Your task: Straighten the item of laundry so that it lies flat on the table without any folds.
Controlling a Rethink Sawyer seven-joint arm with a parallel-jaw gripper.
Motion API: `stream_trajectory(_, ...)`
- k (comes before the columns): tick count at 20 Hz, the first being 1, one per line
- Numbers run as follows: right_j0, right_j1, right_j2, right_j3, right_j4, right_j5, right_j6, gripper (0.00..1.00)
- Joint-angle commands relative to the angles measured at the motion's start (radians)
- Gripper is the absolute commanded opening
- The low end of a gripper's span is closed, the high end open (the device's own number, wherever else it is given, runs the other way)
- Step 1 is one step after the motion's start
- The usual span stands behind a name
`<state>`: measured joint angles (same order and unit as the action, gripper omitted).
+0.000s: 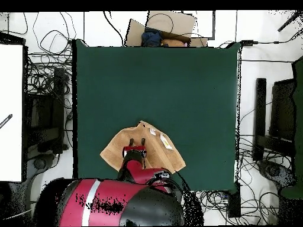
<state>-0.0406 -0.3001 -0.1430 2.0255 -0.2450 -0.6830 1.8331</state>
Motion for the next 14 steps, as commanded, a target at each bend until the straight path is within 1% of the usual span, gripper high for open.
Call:
stream_trajectory(1, 0.003, 0.107, -0.028, -0.162, 0.032, -0.026, 0.073, 1.00)
stream_trajectory(5, -0.011, 0.110, -0.014, -0.182, 0.000, -0.066, 0.072, 1.00)
stream_trajectory(6, -0.022, 0.116, -0.005, -0.192, -0.020, -0.101, 0.079, 1.00)
stream_trajectory(10, -0.057, 0.121, 0.025, -0.207, -0.067, -0.122, 0.105, 1.00)
stream_trajectory(12, -0.055, 0.101, 0.020, -0.197, -0.077, -0.113, 0.099, 1.00)
stream_trajectory(14, -0.041, 0.055, 0.017, -0.178, -0.068, -0.035, 0.088, 1.00)
